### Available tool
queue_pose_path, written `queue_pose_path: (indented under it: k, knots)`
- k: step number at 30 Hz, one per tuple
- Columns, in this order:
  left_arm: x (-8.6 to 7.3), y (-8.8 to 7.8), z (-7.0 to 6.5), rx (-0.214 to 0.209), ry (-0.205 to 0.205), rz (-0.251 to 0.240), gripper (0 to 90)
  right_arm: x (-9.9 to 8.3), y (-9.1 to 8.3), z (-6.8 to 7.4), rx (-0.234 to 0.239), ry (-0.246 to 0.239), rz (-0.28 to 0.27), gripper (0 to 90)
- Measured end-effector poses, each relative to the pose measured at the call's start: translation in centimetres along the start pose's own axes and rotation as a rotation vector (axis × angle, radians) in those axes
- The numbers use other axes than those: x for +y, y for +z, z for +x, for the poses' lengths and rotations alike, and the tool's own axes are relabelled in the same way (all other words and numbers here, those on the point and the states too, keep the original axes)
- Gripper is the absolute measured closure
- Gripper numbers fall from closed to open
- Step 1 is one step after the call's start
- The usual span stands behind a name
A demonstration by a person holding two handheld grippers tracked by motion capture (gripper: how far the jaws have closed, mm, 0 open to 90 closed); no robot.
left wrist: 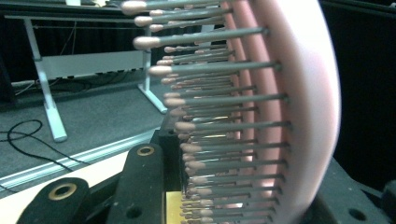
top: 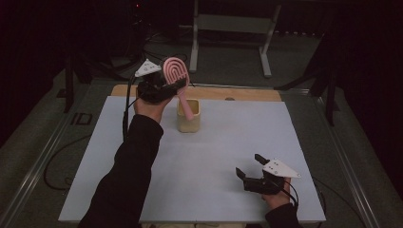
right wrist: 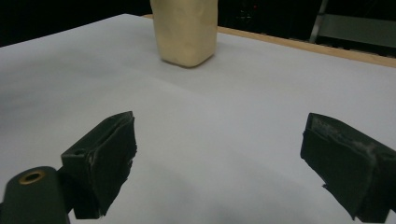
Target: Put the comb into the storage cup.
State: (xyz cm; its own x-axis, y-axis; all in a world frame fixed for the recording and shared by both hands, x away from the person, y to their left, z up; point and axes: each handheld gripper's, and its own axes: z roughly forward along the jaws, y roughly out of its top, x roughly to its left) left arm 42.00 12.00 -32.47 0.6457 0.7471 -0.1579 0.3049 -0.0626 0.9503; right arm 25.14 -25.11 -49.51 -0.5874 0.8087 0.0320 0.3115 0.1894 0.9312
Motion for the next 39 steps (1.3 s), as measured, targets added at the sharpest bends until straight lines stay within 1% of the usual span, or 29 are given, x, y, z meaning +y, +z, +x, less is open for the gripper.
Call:
queue_pose_path:
  k: [2, 5, 11, 17, 25, 28, 31, 34, 39]
  knots:
    - [0.0, 0.1, 0.2, 0.007, -0.003, 0.0, 62.5, 0.0, 0.0, 0.0, 0.0, 0.0, 0.0, 10.2]
    - [-0.1, 0.3, 0.3, 0.014, -0.016, -0.013, 62.5, 0.0, 0.0, 0.0, -0.001, -0.001, 0.002, 10.2]
    - [-0.1, 0.7, 0.4, 0.026, -0.019, -0.024, 62.5, 0.0, 0.1, 0.0, 0.002, 0.0, 0.003, 10.3]
    - [0.1, 1.0, 0.4, 0.036, -0.011, -0.027, 62.5, 0.0, 0.1, 0.1, 0.005, 0.0, 0.006, 10.3]
    - [0.1, 1.4, 0.5, 0.051, -0.012, -0.028, 62.4, 0.0, 0.1, 0.1, 0.007, 0.0, 0.007, 10.3]
    - [-0.1, 1.6, 0.5, 0.059, -0.022, -0.033, 62.5, -0.1, 0.1, 0.1, 0.007, -0.001, 0.008, 10.3]
    - [-0.1, 1.8, 0.5, 0.061, -0.019, -0.031, 62.4, 0.0, 0.1, 0.1, 0.008, -0.002, 0.007, 10.3]
    - [-0.2, 2.0, 0.5, 0.063, -0.03, -0.039, 62.4, -0.1, 0.1, 0.0, 0.009, -0.002, 0.008, 10.3]
    - [-0.3, 2.4, 0.3, 0.081, -0.018, -0.034, 62.4, -0.1, 0.1, 0.1, 0.009, -0.001, 0.009, 10.3]
